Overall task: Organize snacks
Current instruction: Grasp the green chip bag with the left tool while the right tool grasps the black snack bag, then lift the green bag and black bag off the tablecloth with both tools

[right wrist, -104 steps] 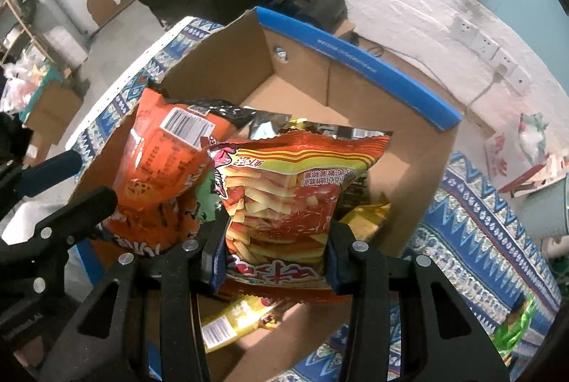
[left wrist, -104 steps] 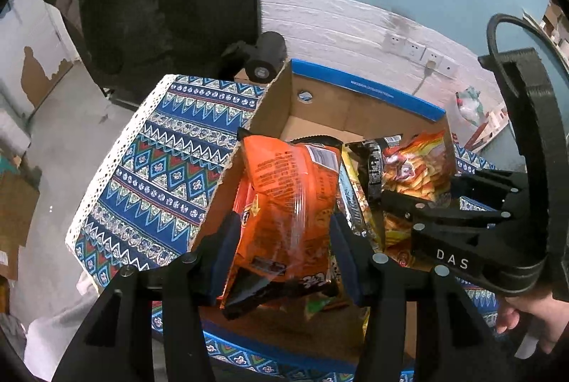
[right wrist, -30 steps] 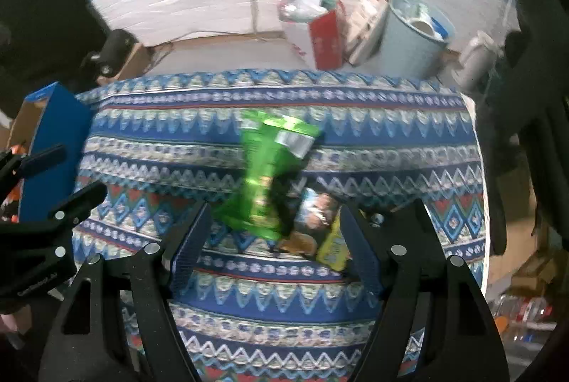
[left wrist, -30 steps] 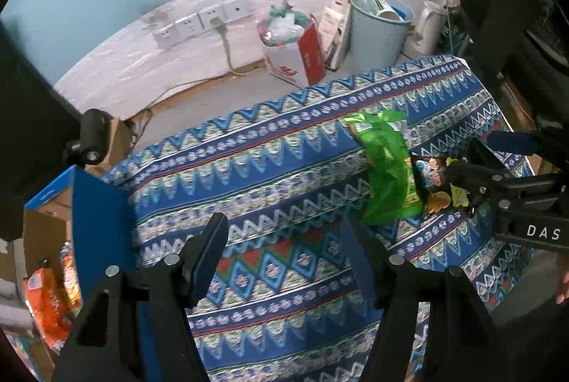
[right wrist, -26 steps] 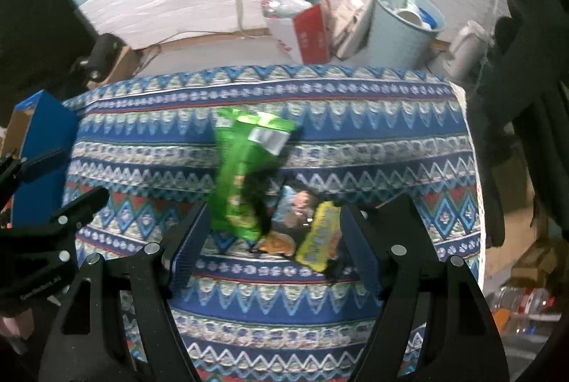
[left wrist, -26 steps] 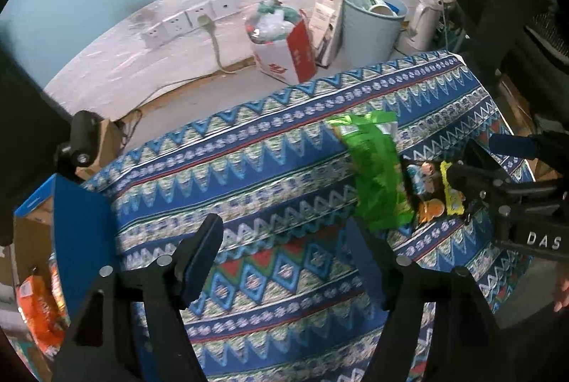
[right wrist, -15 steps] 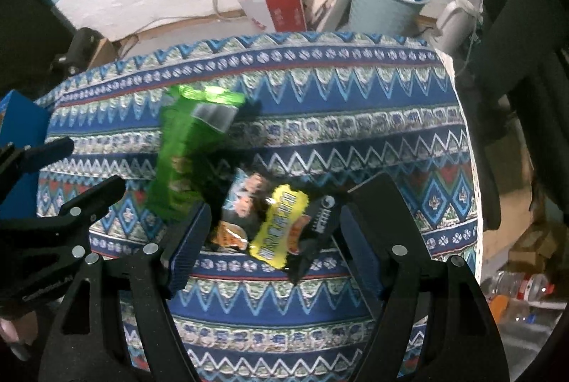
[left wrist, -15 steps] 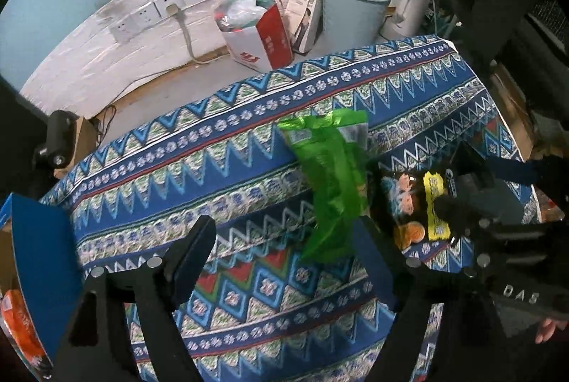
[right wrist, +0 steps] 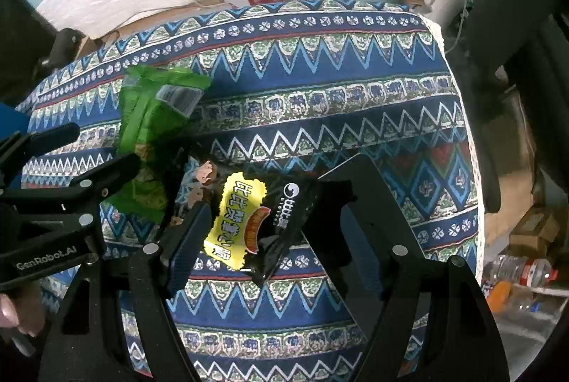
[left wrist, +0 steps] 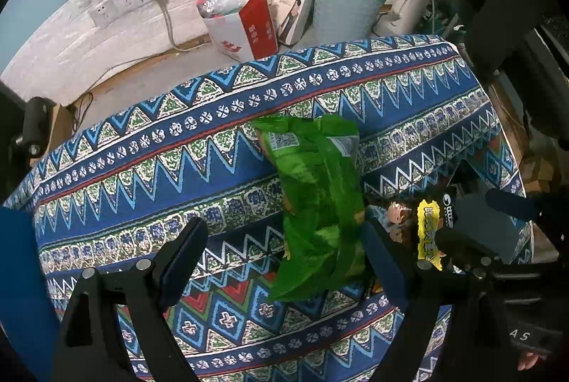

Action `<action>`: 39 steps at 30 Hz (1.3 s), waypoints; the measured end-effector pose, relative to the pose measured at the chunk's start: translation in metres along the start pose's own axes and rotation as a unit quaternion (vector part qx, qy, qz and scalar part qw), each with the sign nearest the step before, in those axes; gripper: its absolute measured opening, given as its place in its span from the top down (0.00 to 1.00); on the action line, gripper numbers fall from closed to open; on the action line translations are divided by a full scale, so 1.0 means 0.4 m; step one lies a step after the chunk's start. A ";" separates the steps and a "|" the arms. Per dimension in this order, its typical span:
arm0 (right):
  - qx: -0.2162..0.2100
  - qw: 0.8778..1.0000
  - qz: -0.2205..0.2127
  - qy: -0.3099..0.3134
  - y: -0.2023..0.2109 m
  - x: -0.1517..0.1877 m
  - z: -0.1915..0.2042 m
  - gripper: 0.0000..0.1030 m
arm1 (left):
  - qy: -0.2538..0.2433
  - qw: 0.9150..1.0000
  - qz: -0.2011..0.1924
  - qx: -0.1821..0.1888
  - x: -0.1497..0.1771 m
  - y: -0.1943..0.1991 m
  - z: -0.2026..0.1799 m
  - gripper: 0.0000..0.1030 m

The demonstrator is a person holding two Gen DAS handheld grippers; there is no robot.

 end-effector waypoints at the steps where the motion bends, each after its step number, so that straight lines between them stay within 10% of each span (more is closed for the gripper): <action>1: -0.001 1.000 0.000 -0.003 0.001 -0.001 -0.003 0.27 | 0.002 1.000 0.002 0.003 -0.001 -0.002 -0.002 0.13; 7: 0.000 1.000 0.008 0.001 -0.010 0.004 -0.004 0.26 | 0.003 1.000 0.009 0.002 0.000 -0.038 0.008 0.16; 11: -0.001 1.000 0.015 0.013 -0.023 0.010 0.014 0.26 | 0.025 0.998 0.033 0.036 0.024 -0.067 0.014 0.58; 16: -0.008 0.999 0.032 0.025 -0.052 0.028 0.042 0.26 | 0.016 1.000 0.023 -0.001 0.033 -0.056 0.054 0.71; 39: -0.105 0.989 0.061 0.085 -0.066 0.103 0.306 0.25 | 0.070 0.996 0.034 -0.050 0.146 0.017 0.318 0.71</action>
Point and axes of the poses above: each gripper's, at about its wrist camera, not at the fingertips, and y roughly against the way its jaws point, z to its left, x to its underside, the point moved 10 cm from there along -y, roughly the way its jaws point, and after that the axes turned 3 degrees about -z, right-handed, at the moved point
